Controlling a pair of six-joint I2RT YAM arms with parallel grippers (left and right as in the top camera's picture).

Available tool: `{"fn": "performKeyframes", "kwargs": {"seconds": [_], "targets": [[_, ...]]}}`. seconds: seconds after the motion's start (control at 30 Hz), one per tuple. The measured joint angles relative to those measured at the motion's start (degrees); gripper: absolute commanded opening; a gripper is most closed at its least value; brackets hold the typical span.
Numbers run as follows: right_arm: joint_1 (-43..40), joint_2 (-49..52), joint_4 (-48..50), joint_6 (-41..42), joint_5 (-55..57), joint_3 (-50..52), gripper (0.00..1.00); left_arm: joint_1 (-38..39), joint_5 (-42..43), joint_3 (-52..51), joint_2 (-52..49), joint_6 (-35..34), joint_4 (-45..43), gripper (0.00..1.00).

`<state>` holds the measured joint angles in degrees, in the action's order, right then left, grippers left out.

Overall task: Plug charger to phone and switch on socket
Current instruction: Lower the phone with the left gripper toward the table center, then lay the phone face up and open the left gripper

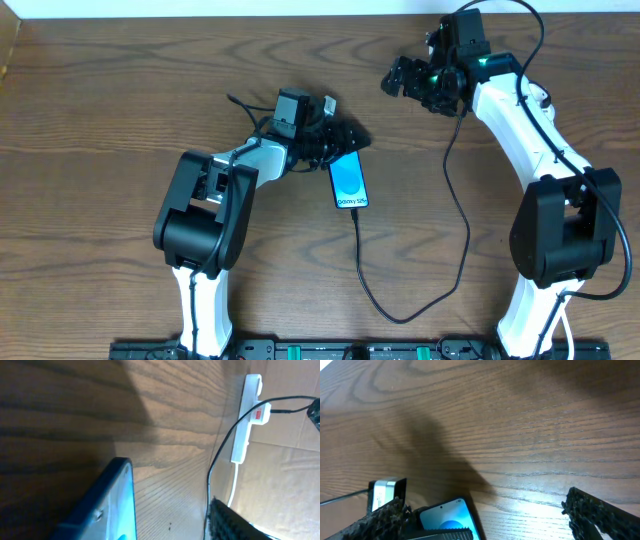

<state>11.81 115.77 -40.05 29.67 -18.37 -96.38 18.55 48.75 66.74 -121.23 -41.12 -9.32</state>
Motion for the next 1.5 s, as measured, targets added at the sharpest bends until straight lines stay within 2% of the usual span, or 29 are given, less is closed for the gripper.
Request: {"fn": "performKeyframes", "kwargs": {"seconds": [0.1, 0.23, 0.3, 0.5, 0.83, 1.5], "targets": [[0.00, 0.00, 0.00, 0.00, 0.00, 0.00, 0.99, 0.00, 0.87, 0.35, 0.17, -0.15, 0.33, 0.81], [0.00, 0.00, 0.00, 0.00, -0.02, 0.00, 0.99, 0.00, 0.50, 0.85, 0.48, -0.22, 1.75, 0.84], [0.00, 0.00, 0.00, 0.00, -0.02, 0.02, 0.99, 0.00, -1.31, 1.36, 1.16, -0.20, 5.20, 0.85], [0.00, 0.00, 0.00, 0.02, -0.02, 0.02, 0.99, 0.11, -7.43, 2.54, 3.17, -0.20, 12.85, 0.85], [0.04, 0.00, 0.00, 0.04, -0.02, 0.00, 0.99, 0.33, -12.98, 3.50, 4.15, 0.68, 16.98, 0.85], [0.04, 0.00, 0.28, 0.04, -0.02, 0.02, 0.99, 0.98, -21.24, 3.96, 5.16, 0.68, 18.75, 0.86]]}}
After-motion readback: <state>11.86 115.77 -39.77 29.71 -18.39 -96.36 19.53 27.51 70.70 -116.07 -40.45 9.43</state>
